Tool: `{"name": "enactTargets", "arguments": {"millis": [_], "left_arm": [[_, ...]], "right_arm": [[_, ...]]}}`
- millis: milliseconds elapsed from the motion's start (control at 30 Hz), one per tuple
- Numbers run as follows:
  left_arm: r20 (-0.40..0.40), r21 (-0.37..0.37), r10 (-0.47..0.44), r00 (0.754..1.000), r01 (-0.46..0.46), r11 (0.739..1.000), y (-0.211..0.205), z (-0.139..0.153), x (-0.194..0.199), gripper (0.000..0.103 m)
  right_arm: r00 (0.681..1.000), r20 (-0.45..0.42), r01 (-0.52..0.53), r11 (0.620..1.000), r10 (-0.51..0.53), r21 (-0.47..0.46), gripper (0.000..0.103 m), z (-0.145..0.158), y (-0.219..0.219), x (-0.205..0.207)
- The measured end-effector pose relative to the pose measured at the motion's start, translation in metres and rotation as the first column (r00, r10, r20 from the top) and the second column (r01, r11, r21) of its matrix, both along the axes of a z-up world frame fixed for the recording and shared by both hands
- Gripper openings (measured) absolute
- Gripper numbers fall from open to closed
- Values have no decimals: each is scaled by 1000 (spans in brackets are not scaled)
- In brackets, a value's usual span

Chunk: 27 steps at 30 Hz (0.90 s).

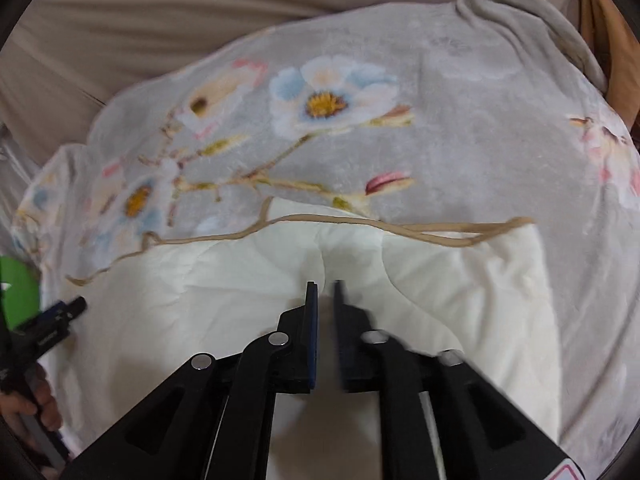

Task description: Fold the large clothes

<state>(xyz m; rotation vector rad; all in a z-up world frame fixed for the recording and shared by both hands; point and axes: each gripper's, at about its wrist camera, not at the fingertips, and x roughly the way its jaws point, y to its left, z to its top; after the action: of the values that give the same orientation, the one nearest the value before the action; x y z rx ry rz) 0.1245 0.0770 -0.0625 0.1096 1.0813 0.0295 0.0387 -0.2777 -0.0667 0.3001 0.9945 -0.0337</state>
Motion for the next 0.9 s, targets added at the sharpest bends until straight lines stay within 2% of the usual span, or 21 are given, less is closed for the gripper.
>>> {"name": "enactTargets", "arguments": {"millis": [67, 133, 200, 233, 300, 333, 400, 467, 533, 667, 800, 833, 900], "left_arm": [[-29, 27, 17, 999, -17, 1000, 8, -3, -19, 64], [-63, -11, 43, 997, -44, 999, 19, -9, -37, 65], [-91, -41, 73, 993, -77, 996, 29, -14, -54, 66], [-100, -50, 83, 992, -88, 995, 32, -14, -60, 66], [-106, -51, 96, 990, -102, 993, 40, -13, -76, 68], [-108, -49, 99, 989, -105, 993, 43, -12, -81, 69], [-135, -74, 122, 983, -133, 988, 55, -17, -92, 72], [-164, -125, 156, 974, -178, 976, 69, -23, -100, 74], [-175, -152, 175, 969, -202, 968, 76, -26, -110, 74], [-146, -138, 157, 977, -177, 974, 77, -10, -122, 72], [-60, -226, 153, 986, -162, 961, 79, 27, -109, 72], [-31, -258, 153, 988, -155, 954, 77, 38, -98, 72], [22, -274, 155, 988, -143, 951, 72, 50, -75, 72]], "right_arm": [[998, -9, -68, 998, 68, 3, 13, 4, 20, -19], [988, -58, -143, 990, 142, -1, 13, -10, 43, -34], [984, -108, -151, 986, 143, -65, 12, -27, 57, -49], [985, -109, -136, 990, 130, -47, 12, -25, 57, -55], [988, -84, -126, 990, 131, 63, 13, -10, 58, -67], [988, -73, -133, 988, 139, 84, 13, -5, 61, -72], [979, -78, -182, 981, 187, 68, 13, -5, 76, -80], [966, -128, -223, 975, 223, 17, 12, -25, 90, -86], [961, -164, -225, 974, 223, 6, 10, -39, 95, -93], [974, -130, -184, 982, 187, 30, 10, -18, 87, -102], [995, -60, -80, 997, 80, 15, 10, 11, 50, -90], [997, -57, -58, 998, 58, 11, 12, 14, 44, -84], [998, -43, -41, 999, 42, 24, 13, 22, 37, -67]]}}
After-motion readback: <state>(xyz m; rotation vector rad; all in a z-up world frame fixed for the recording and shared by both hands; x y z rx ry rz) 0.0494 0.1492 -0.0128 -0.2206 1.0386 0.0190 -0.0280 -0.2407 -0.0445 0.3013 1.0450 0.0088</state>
